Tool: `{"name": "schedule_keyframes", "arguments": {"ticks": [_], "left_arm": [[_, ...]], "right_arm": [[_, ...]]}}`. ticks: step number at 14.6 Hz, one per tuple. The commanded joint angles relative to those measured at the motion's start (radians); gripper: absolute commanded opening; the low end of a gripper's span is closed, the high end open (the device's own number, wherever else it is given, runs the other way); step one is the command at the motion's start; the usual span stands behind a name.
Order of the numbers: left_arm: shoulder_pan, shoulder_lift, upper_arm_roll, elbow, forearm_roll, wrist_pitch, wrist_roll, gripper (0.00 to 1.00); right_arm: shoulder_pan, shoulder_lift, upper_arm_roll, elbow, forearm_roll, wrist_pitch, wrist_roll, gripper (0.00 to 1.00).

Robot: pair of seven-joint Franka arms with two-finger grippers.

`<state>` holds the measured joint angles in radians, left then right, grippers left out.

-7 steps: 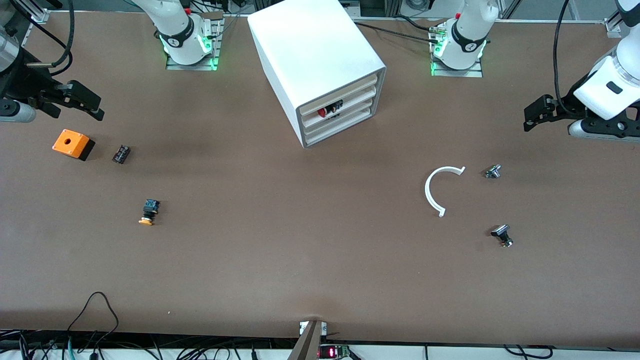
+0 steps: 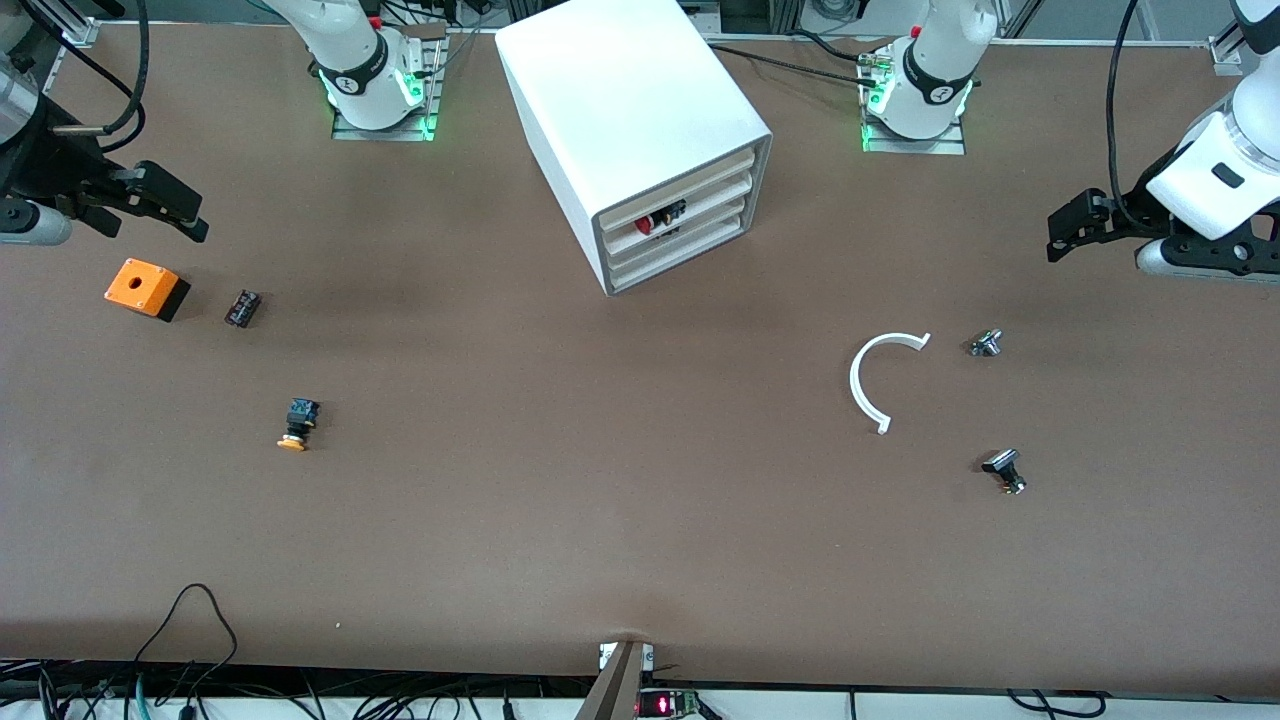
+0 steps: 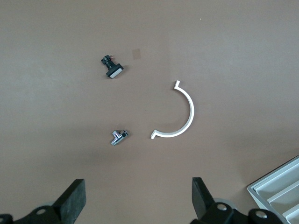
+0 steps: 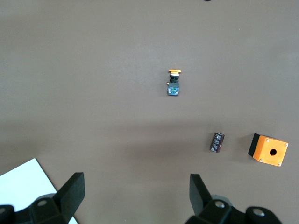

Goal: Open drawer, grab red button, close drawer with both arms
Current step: 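Raise both grippers from rest toward the white cabinet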

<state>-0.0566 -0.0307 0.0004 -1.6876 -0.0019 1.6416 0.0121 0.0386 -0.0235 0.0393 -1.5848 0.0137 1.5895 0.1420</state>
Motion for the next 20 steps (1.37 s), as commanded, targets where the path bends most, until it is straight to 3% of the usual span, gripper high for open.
{"name": "schedule_keyframes", "arguments": {"ticks": [1, 6, 9, 13, 16, 20], "left_arm": [[0.000, -0.009, 0.004, -0.001, 0.003, -0.040, 0.019, 1.00], [-0.017, 0.017, -0.005, 0.006, -0.038, -0.146, 0.026, 1.00], [-0.025, 0.032, -0.026, 0.005, -0.130, -0.238, 0.031, 1.00], [-0.022, 0.122, -0.025, -0.014, -0.409, -0.275, 0.077, 0.99], [-0.023, 0.201, -0.026, -0.020, -0.556, -0.256, 0.155, 0.98], [-0.025, 0.250, -0.051, -0.170, -0.745, -0.108, 0.444, 0.98]], "right_arm": [[-0.009, 0.007, 0.014, 0.013, -0.015, 0.000, -0.001, 0.99], [-0.009, 0.085, 0.014, 0.005, -0.014, -0.013, -0.004, 0.99], [-0.002, 0.125, 0.017, -0.003, -0.002, 0.006, 0.001, 0.99], [0.021, 0.201, 0.019, -0.003, 0.005, 0.033, 0.002, 0.99], [0.043, 0.244, 0.019, -0.003, 0.014, 0.064, 0.017, 0.99], [0.090, 0.299, 0.019, -0.004, 0.020, 0.115, 0.140, 0.99]]}}
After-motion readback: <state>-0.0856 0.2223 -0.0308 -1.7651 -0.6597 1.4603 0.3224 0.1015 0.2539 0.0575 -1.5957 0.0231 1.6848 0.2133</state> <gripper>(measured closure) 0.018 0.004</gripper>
